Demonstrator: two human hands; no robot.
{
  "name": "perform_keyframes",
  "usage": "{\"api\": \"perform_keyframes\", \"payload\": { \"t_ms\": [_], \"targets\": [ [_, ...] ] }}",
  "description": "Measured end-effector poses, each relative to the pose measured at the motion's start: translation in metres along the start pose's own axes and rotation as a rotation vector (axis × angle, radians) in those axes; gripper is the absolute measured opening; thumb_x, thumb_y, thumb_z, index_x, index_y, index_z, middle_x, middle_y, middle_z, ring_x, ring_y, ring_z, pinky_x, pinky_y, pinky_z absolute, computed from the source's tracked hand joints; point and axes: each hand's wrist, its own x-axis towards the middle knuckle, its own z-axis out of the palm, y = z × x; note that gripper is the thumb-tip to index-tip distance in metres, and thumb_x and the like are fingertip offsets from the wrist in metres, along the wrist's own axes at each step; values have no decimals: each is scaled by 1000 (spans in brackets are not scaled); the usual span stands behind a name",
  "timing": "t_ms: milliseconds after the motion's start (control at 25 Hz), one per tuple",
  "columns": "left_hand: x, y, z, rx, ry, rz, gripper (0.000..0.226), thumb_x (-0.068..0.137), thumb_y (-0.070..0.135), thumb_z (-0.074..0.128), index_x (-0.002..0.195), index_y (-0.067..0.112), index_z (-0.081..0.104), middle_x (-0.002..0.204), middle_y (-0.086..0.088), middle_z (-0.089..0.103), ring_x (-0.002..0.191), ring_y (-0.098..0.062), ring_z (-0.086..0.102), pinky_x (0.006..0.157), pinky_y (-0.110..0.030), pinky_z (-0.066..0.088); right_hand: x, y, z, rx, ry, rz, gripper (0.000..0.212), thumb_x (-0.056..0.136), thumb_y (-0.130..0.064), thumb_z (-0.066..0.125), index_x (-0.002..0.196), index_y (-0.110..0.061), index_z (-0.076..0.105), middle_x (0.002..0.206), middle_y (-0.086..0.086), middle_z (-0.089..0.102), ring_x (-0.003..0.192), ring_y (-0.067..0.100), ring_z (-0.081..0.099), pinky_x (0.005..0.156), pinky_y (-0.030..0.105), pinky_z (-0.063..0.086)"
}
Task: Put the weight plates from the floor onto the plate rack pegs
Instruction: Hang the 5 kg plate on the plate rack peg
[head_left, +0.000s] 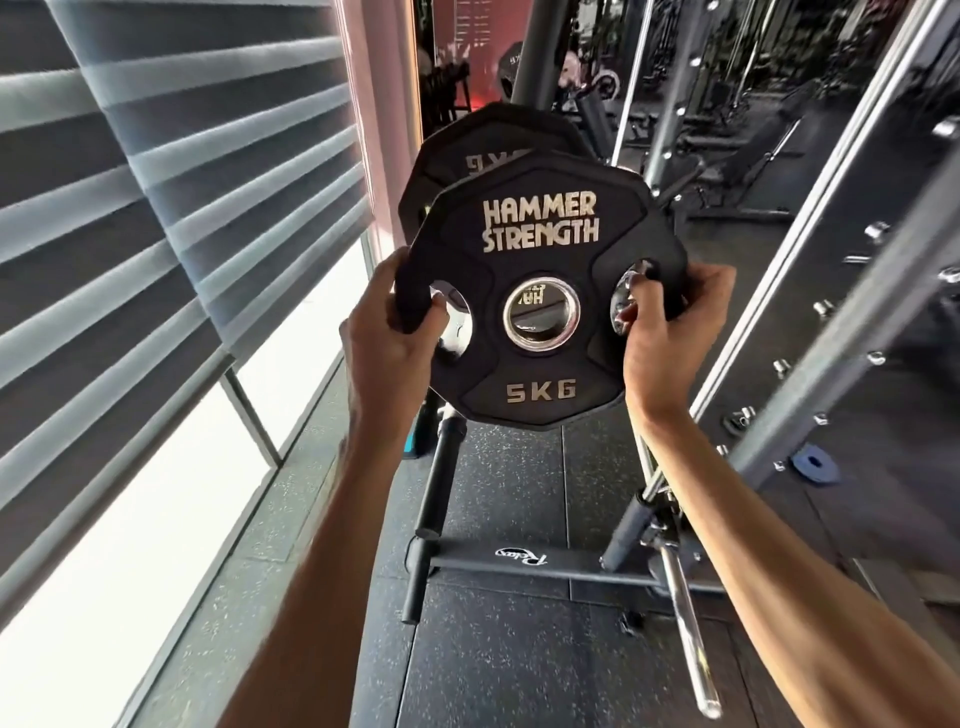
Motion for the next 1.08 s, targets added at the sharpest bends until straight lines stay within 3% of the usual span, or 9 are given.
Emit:
{"api": "perform_keyframes", "payload": {
  "t_ms": [200,440,560,640,720,880,1000,1080],
  "targets": [
    [9,-4,-15,53,37,7,38,88,17,68,125,18,62,85,-8,71,76,-23,67,70,-33,56,-2,-2,21,75,-32,22,24,82,-4,60,85,-19,41,75,16,50,53,25,49,46,41,42],
    [31,-23,-15,43,36,29,39,88,17,67,126,14,61,86,0,70,76,-13,66,72,-25,55,-3,5,44,30,-27,-65,20,83,0,55,93,-7,39,72,5,49,56,21,49,51,34,43],
    [47,-42,1,1,16,22,39,89,16,65,127,12,60,86,3,69,74,-10,65,72,-30,56,4,12,50,-75,-39,-77,21,83,-6,51,96,-9,35,74,4,52,60,27,52,52,42,45],
    [59,-52,12,-10,20,41,41,90,13,64,131,9,58,85,11,66,72,-2,64,68,-21,54,12,17,56,-134,-73,-75,20,83,-10,48,97,-9,33,73,11,55,59,30,51,51,43,44],
    [68,-57,22,-20,32,70,45,91,7,62,135,6,55,88,13,65,72,4,62,68,-10,48,20,23,61,-178,-106,-61,21,84,-16,45,98,-10,32,73,10,56,57,21,49,52,40,43],
    [79,-64,35,-64,25,45,51,92,0,58,141,0,47,96,17,64,81,12,63,71,-6,49,29,33,67,-216,-140,-32,23,83,-20,45,99,-12,31,79,6,53,62,15,47,56,32,43],
    [82,-71,39,-19,33,48,50,93,6,58,142,4,47,99,20,62,84,15,61,74,-5,48,30,34,65,-207,-192,-50,21,86,-17,46,100,-12,31,80,4,52,62,12,47,52,28,42],
    [80,-73,41,10,25,37,53,96,20,58,144,8,42,113,13,63,96,11,61,82,-12,51,29,33,61,-214,-254,-47,21,91,-19,47,102,-11,32,80,0,51,60,8,45,51,23,39]
  ]
}}
